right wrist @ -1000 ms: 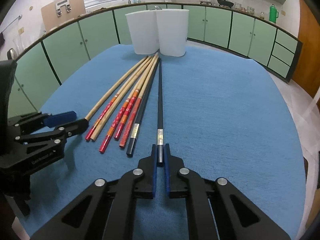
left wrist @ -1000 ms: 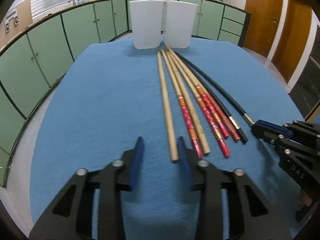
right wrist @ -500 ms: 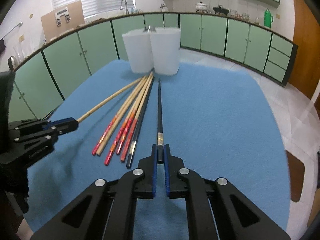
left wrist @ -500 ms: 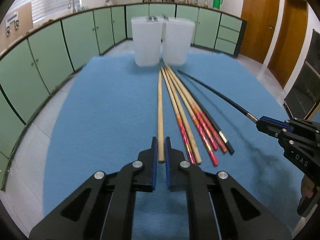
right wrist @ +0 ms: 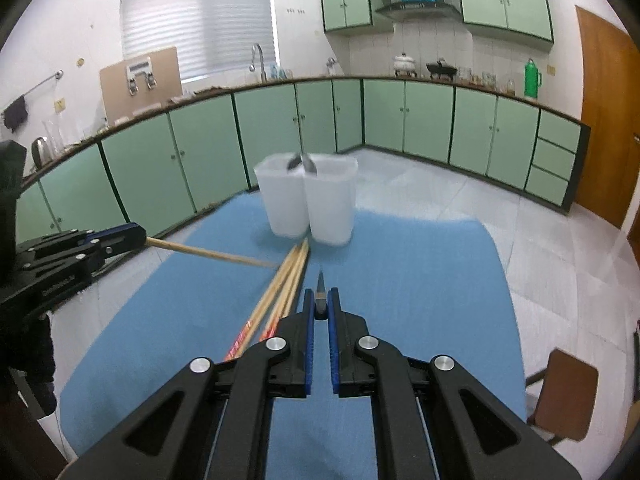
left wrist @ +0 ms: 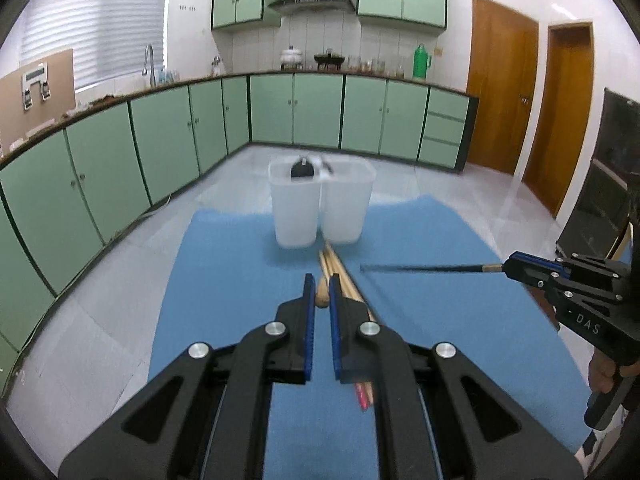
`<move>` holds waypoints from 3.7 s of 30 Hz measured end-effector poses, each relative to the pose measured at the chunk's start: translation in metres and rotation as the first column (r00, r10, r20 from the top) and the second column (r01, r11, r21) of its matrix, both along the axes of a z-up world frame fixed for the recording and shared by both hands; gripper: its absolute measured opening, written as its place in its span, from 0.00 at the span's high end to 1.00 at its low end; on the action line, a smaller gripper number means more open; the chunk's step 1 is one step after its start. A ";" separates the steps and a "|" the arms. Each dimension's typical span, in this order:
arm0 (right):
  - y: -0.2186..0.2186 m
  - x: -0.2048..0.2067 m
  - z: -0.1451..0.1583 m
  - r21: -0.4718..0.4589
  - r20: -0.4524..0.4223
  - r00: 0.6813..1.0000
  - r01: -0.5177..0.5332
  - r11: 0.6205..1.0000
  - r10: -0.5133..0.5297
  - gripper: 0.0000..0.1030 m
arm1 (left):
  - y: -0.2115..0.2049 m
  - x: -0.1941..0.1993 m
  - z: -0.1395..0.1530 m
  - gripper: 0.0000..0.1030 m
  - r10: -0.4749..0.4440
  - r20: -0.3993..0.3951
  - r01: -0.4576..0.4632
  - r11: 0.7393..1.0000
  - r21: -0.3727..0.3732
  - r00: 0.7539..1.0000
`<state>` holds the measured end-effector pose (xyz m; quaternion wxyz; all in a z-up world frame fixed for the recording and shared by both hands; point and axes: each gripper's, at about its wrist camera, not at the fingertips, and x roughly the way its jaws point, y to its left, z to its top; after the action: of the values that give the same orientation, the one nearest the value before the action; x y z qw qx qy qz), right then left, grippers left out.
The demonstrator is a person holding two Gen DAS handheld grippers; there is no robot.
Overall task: Organize utensils
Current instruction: 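Lift both chopsticks and insert them upright into the white holder, then open both tools and withdraw them back toward the remaining chopsticks, then grasp another black chopstick with the right tool while the left tool grasps a red-patterned chopstick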
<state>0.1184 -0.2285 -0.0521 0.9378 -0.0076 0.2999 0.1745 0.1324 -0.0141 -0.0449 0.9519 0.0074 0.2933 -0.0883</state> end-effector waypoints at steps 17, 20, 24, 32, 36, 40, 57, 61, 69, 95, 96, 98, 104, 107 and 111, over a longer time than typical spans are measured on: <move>0.003 0.072 0.090 0.023 0.066 0.996 -0.066 0.998 0.065 0.94 | -0.003 0.036 0.067 0.94 -0.057 0.126 0.062 0.998 -0.033 0.990; 0.002 0.080 0.110 0.044 0.091 0.993 -0.082 0.996 0.078 0.94 | -0.002 0.041 0.086 0.94 -0.059 0.173 0.064 0.998 -0.024 0.983; 0.002 0.095 0.138 0.066 0.140 0.987 -0.089 0.994 0.079 0.94 | -0.001 0.053 0.113 0.94 -0.048 0.240 0.054 0.998 -0.020 0.970; 0.007 0.141 0.174 0.107 0.204 0.978 -0.068 0.992 0.046 0.94 | -0.003 0.094 0.152 0.94 -0.004 0.341 0.022 0.999 -0.049 0.940; 0.014 0.167 0.172 0.095 0.207 0.978 -0.046 0.994 0.025 0.94 | -0.006 0.123 0.148 0.94 0.009 0.335 0.005 0.999 -0.041 0.942; 0.022 0.195 0.154 0.078 0.189 0.982 -0.027 0.997 0.012 0.94 | -0.007 0.154 0.134 0.94 0.021 0.326 -0.014 1.000 -0.022 0.945; 0.011 0.199 0.097 0.043 0.107 0.993 0.043 0.998 -0.048 0.46 | 0.006 0.176 0.077 0.66 0.011 0.179 -0.007 1.000 -0.026 0.984; -0.006 0.166 0.089 0.069 0.121 0.988 0.092 0.993 -0.100 0.31 | 0.011 0.145 0.067 0.51 0.021 0.163 -0.016 0.999 -0.035 0.986; -0.028 0.091 0.029 0.083 0.056 0.983 0.171 0.982 -0.176 0.16 | 0.016 0.079 -0.001 0.41 0.045 0.029 -0.044 0.999 -0.025 0.999; 0.030 0.000 -0.130 -0.051 -0.244 0.969 0.023 0.998 -0.035 0.46 | -0.001 0.018 -0.138 0.40 0.050 -0.263 -0.037 0.998 0.054 0.964; 0.033 0.000 -0.130 -0.064 -0.247 0.969 0.017 0.998 -0.033 0.47 | 0.001 0.017 -0.139 0.40 0.048 -0.265 -0.036 0.998 0.051 0.963; 0.039 0.000 -0.132 -0.093 -0.242 0.970 0.011 0.996 -0.033 0.48 | -0.002 0.018 -0.139 0.40 0.046 -0.268 -0.033 0.998 0.052 0.962; 0.034 0.002 -0.132 -0.124 -0.232 0.970 0.045 0.991 -0.073 0.56 | -0.005 0.013 -0.140 0.37 0.024 -0.274 -0.012 0.999 0.048 0.961; 0.034 0.001 -0.131 -0.118 -0.231 0.971 0.038 0.992 -0.065 0.56 | -0.007 0.012 -0.138 0.35 0.006 -0.269 0.006 0.999 0.043 0.963; 0.042 0.005 -0.132 -0.102 -0.239 0.971 -0.001 0.995 -0.024 0.70 | -0.013 0.008 -0.138 0.35 -0.021 -0.276 0.030 0.999 0.029 0.961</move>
<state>0.1230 -0.1867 -0.1842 0.8940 -0.0324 0.4198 0.1532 0.1407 -0.0271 -0.1829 0.9003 0.0143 0.4243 -0.0958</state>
